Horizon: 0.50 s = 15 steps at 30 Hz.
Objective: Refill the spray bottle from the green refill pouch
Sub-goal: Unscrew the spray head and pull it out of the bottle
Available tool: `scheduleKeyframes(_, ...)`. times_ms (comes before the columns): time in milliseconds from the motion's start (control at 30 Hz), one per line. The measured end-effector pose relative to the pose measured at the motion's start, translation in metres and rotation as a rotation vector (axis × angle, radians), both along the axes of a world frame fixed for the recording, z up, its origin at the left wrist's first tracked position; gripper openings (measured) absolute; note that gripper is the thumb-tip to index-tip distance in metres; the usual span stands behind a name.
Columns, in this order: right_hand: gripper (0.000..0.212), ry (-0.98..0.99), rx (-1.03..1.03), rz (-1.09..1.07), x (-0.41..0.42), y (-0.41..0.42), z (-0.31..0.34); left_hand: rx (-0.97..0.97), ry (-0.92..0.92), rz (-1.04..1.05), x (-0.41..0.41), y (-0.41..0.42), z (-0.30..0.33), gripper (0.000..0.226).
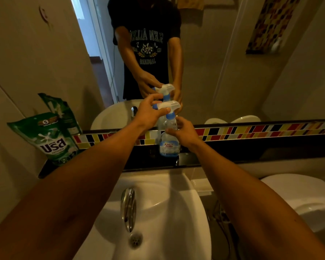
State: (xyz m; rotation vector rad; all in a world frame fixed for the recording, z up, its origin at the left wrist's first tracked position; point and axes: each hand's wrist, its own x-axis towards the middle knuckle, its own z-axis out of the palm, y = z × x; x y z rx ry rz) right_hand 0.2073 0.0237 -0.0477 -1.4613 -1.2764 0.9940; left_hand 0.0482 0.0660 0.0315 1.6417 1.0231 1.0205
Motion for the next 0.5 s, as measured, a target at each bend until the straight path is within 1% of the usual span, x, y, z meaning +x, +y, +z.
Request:
scheduleKeyframes(67,0.033,0.009,-0.009,-0.004,0.001,0.004,-0.001,0.026,0.024,-0.007,0.000,0.005,-0.001,0.046)
scheduleKeyframes(100,0.031,0.013,-0.011,-0.003,0.001,0.005,-0.001,0.033,0.049,-0.008,0.000,0.007,-0.001,0.042)
scheduleKeyframes(233,0.036,0.006,-0.006,0.011,0.002,0.003,0.002,0.065,0.096,-0.018,0.000,0.010,0.002,0.032)
scheduleKeyframes(333,0.041,-0.009,0.001,-0.003,0.001,-0.002,0.004,0.081,0.070,-0.012,-0.003,0.012,0.012,0.030)
scheduleKeyframes(500,0.041,-0.014,0.008,-0.041,-0.006,-0.013,0.011,0.140,0.021,0.002,-0.014,0.012,0.039,0.029)
